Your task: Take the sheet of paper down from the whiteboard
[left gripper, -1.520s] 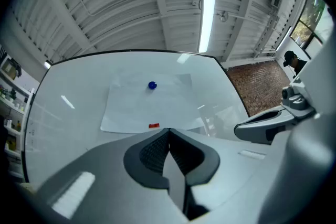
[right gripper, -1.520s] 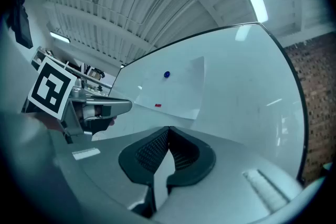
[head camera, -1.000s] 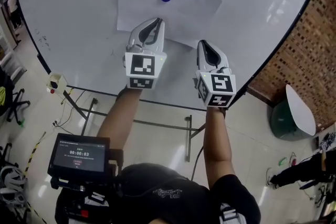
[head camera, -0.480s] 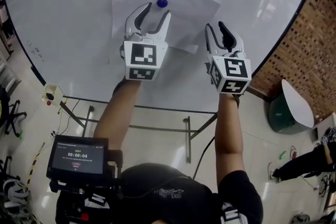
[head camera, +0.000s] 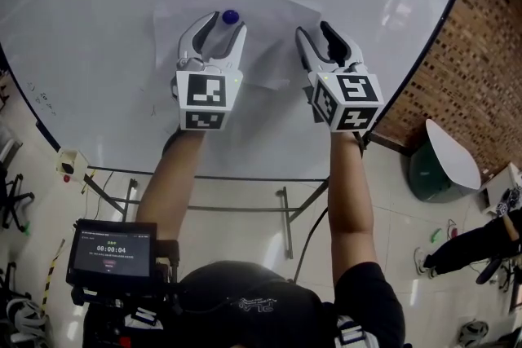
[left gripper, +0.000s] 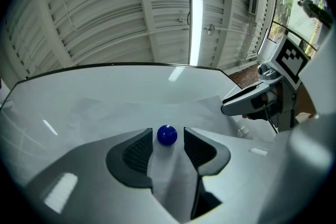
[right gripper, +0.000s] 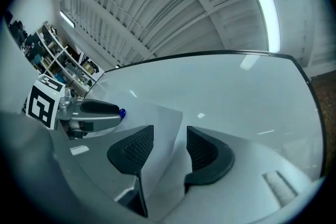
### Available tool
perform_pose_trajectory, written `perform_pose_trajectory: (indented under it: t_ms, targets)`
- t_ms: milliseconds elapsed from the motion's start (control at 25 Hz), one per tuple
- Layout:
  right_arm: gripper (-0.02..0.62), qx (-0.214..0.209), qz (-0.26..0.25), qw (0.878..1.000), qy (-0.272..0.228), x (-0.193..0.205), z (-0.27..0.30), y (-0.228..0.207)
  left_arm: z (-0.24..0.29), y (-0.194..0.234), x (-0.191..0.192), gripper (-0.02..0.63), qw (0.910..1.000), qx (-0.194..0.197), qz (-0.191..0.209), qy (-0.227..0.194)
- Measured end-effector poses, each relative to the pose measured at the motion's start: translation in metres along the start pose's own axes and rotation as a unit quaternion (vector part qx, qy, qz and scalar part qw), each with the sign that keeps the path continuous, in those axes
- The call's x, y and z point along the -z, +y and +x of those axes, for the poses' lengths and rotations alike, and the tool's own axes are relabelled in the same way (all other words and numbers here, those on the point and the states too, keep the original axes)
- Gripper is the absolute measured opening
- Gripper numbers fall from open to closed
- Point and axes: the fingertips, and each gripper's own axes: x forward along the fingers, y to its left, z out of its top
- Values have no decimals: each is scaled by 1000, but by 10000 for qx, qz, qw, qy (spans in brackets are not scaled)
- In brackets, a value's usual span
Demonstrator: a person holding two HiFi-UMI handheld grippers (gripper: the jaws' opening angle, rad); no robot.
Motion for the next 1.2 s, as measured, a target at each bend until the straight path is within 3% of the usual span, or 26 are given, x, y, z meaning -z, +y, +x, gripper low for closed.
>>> perform_pose_trajectory:
  t_ms: [200,520,720,1200]
  targets:
    - [202,-86,-60,9999,31,-11,4,-2,2,-3,-6,176,10000,4,-8,-58]
    - [129,3,-345,9994,72,-11,0,-1,-1,-2,-10,144,9997,-127,157,-117]
    - [23,226,-508,9984,-23,-16,-6,-4,0,-6,-11,123,9996,-106,257,-79]
    - [12,305,-457,9980,-324,-22,-18,5,3,-6,-2,120,9997,-92,216,62]
